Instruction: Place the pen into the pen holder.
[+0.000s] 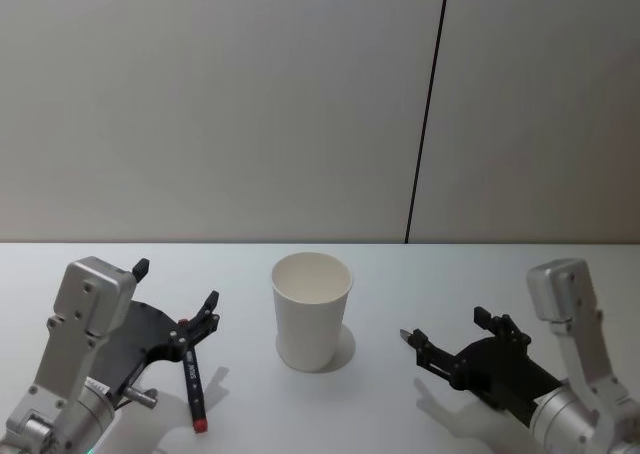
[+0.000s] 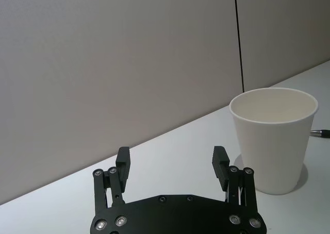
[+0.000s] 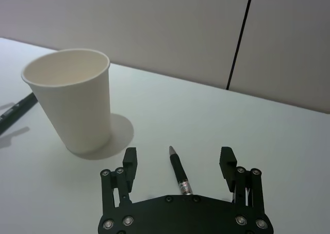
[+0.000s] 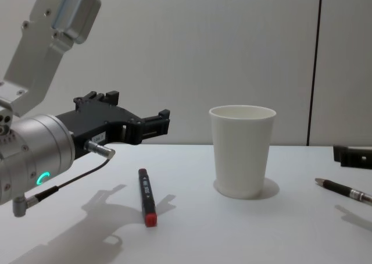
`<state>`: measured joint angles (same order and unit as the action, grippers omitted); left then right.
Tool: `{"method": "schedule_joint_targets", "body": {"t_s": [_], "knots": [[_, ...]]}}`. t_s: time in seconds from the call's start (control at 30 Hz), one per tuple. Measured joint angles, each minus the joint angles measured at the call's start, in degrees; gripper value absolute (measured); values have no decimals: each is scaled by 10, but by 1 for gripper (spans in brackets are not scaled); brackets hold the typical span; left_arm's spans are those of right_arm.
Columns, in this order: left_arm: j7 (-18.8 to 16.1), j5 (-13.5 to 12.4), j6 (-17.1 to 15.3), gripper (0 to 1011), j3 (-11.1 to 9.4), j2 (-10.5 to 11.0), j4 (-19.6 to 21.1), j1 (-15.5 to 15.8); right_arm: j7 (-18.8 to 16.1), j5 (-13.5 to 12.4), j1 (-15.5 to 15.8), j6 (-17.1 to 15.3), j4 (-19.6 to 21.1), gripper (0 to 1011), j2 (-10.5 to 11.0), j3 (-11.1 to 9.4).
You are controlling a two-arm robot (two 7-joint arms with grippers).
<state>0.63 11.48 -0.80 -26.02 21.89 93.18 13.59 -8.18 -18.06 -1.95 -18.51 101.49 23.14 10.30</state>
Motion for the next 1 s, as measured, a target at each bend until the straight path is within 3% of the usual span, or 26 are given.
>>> {"method": "schedule_joint_targets", "body": {"t_s": [0.4, 1.0], "knots": [[0, 0, 0, 1002, 0, 0, 0, 0, 3, 16, -27, -70, -17, 1001, 3, 12], [0, 0, 0, 1002, 0, 0, 0, 0, 6, 22, -43, -124, -35, 1001, -6, 13]]}}
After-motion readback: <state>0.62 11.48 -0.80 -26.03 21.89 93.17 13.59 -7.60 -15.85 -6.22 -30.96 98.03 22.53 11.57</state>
